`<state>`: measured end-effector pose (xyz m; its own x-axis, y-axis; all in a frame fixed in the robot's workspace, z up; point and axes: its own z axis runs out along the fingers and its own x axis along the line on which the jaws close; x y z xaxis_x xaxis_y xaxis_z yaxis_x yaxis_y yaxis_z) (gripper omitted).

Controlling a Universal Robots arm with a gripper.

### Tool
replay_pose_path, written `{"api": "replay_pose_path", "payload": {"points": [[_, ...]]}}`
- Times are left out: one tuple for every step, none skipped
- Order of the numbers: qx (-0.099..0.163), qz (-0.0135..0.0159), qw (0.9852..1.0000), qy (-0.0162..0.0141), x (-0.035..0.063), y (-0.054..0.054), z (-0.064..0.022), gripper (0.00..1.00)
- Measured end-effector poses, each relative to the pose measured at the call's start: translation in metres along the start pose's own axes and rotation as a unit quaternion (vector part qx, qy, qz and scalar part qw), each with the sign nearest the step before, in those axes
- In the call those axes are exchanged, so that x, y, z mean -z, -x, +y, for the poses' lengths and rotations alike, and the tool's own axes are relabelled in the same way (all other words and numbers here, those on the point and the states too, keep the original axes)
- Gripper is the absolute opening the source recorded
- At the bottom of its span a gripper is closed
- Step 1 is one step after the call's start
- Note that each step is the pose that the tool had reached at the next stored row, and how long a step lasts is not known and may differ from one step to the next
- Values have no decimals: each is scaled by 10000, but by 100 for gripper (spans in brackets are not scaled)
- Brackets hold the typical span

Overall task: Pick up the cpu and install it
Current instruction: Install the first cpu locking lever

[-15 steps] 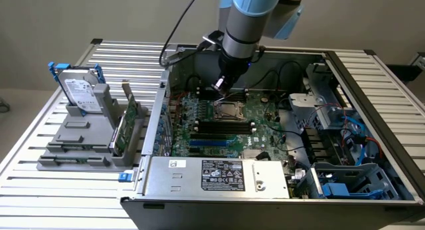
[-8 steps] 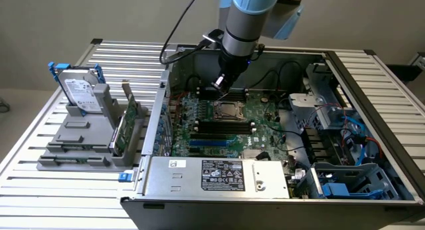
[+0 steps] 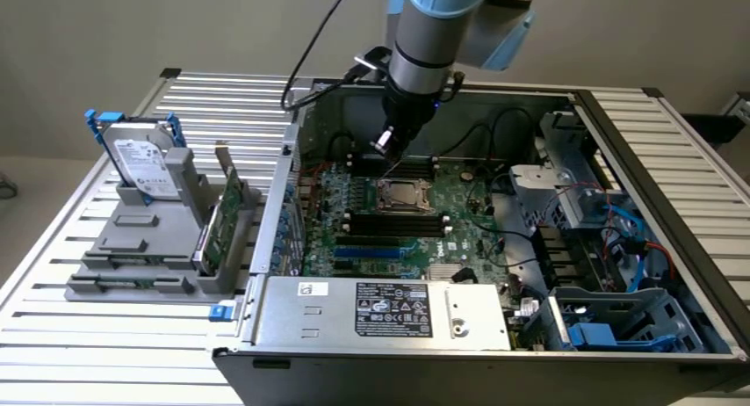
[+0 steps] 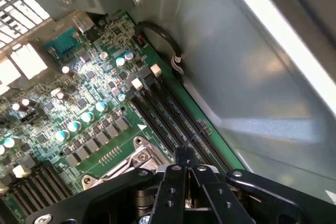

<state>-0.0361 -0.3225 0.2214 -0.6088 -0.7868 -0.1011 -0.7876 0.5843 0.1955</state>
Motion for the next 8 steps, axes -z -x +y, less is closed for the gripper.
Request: {"api": "replay_pose_path", "payload": {"points": [[0,0,10000,0,18,-12,22,11],[0,-1,10000,0,31,-27,47,11],[0,0,10000,0,40,-45,74,11],[0,0,10000,0,45,-63,100,11],[0,-1,10000,0,45,-78,120,11],[0,-2,10000,-1,44,-85,130,11],[1,-2,10000,-2,44,-86,132,11],[1,1,10000,-8,45,-87,132,11]]}}
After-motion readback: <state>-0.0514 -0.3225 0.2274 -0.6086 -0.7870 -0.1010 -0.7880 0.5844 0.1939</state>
